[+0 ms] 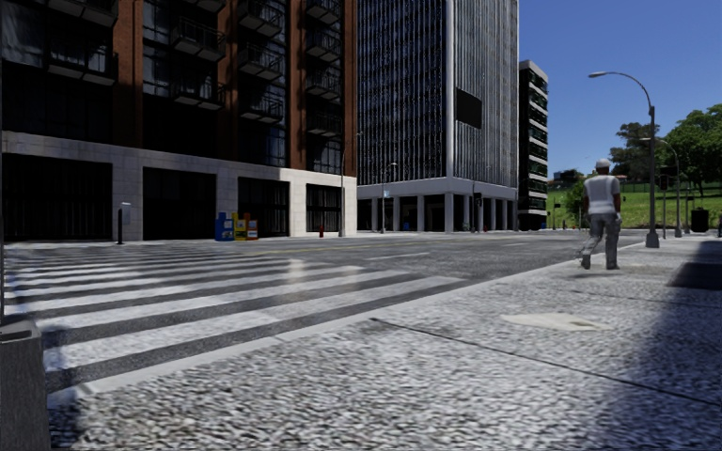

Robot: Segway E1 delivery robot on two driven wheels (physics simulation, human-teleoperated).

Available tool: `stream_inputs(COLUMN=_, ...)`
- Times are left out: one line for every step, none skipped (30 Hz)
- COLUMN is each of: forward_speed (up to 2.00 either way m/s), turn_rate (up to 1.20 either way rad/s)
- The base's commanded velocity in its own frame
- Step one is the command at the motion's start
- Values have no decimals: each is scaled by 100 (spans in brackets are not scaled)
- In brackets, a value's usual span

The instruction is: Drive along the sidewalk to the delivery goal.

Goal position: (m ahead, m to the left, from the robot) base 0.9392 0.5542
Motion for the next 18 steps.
stream_inputs(forward_speed=139, turn_rate=7)
stream_inputs(forward_speed=139, turn_rate=12)
stream_inputs(forward_speed=139, turn_rate=21)
stream_inputs(forward_speed=139, turn_rate=21)
stream_inputs(forward_speed=140, turn_rate=23)
stream_inputs(forward_speed=140, turn_rate=24)
stream_inputs(forward_speed=140, turn_rate=24)
stream_inputs(forward_speed=141, turn_rate=24)
stream_inputs(forward_speed=141, turn_rate=24)
stream_inputs(forward_speed=141, turn_rate=24)
stream_inputs(forward_speed=141, turn_rate=24)
stream_inputs(forward_speed=141, turn_rate=24)
stream_inputs(forward_speed=141, turn_rate=24)
stream_inputs(forward_speed=140, turn_rate=24)
stream_inputs(forward_speed=137, turn_rate=24)
stream_inputs(forward_speed=137, turn_rate=24)
stream_inputs(forward_speed=134, turn_rate=25)
stream_inputs(forward_speed=131, turn_rate=25)
